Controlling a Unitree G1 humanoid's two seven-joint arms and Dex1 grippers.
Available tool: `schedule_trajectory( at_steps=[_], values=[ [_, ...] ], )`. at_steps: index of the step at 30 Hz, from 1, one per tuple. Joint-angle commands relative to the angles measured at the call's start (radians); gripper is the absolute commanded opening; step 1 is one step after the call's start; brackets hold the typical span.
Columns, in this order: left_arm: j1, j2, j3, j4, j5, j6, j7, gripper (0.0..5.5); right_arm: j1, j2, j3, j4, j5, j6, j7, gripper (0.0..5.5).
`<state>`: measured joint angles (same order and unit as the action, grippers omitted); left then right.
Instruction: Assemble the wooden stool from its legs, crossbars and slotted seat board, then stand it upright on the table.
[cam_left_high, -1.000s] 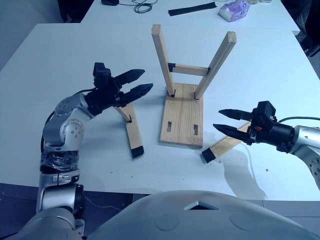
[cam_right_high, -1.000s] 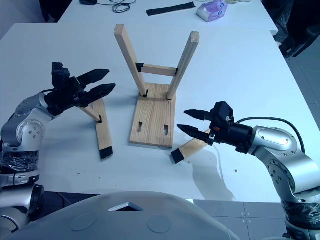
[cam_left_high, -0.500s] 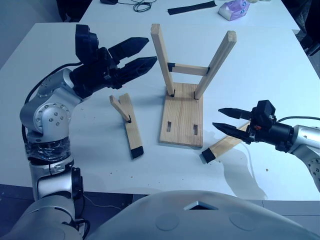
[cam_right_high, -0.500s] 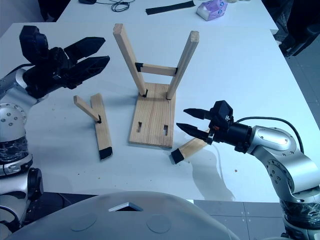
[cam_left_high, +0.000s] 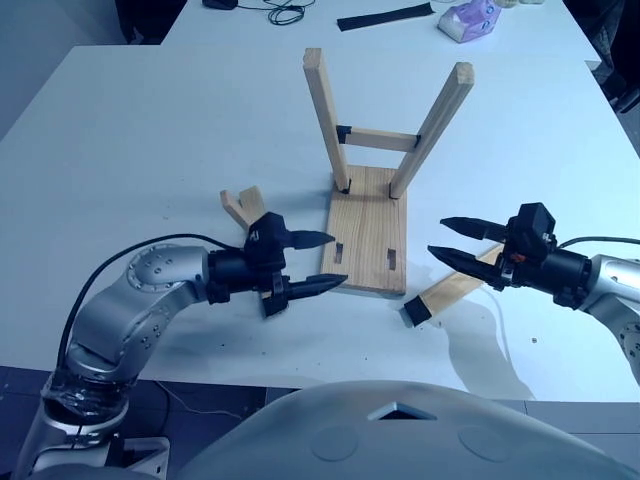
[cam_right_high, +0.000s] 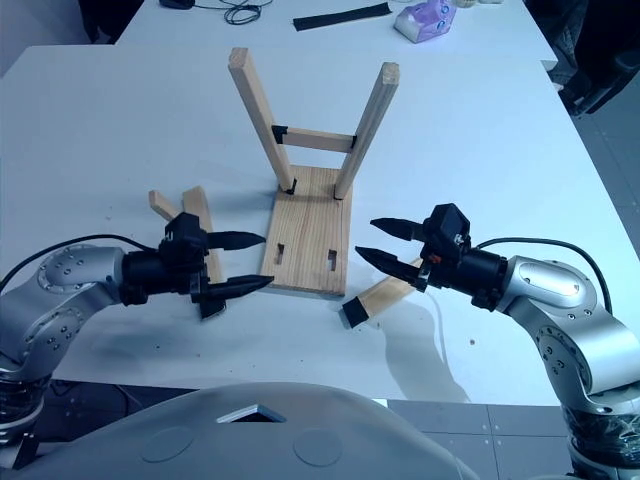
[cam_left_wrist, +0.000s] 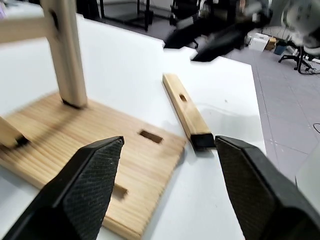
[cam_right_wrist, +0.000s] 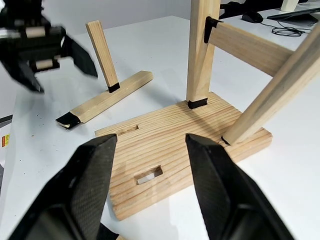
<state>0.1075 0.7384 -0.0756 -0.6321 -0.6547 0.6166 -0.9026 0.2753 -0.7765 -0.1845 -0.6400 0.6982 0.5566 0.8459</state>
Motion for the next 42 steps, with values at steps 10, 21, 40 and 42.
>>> schedule_trajectory(
  at_steps=[10,21,40,42],
  values=[
    [0.135,0.078,-0.093,0.207,0.273,-0.249,-0.101,3.39,0.04,0.032,0.013,-0.034,-0.018,-0.008,-0.038,2.53],
    [0.102,0.183,-0.063,0.374,0.386,-0.43,-0.233,3.39,0.089,0.063,0.018,-0.055,-0.036,-0.025,-0.075,2.53],
    [0.123,0.259,0.27,0.152,0.19,-0.015,-0.082,3.39,0.195,0.078,-0.042,-0.101,-0.044,-0.052,-0.104,2.53],
    [0.148,0.255,0.292,0.09,0.174,0.121,-0.006,3.39,0.213,0.085,-0.044,-0.111,-0.048,-0.056,-0.113,2.53]
  ],
)
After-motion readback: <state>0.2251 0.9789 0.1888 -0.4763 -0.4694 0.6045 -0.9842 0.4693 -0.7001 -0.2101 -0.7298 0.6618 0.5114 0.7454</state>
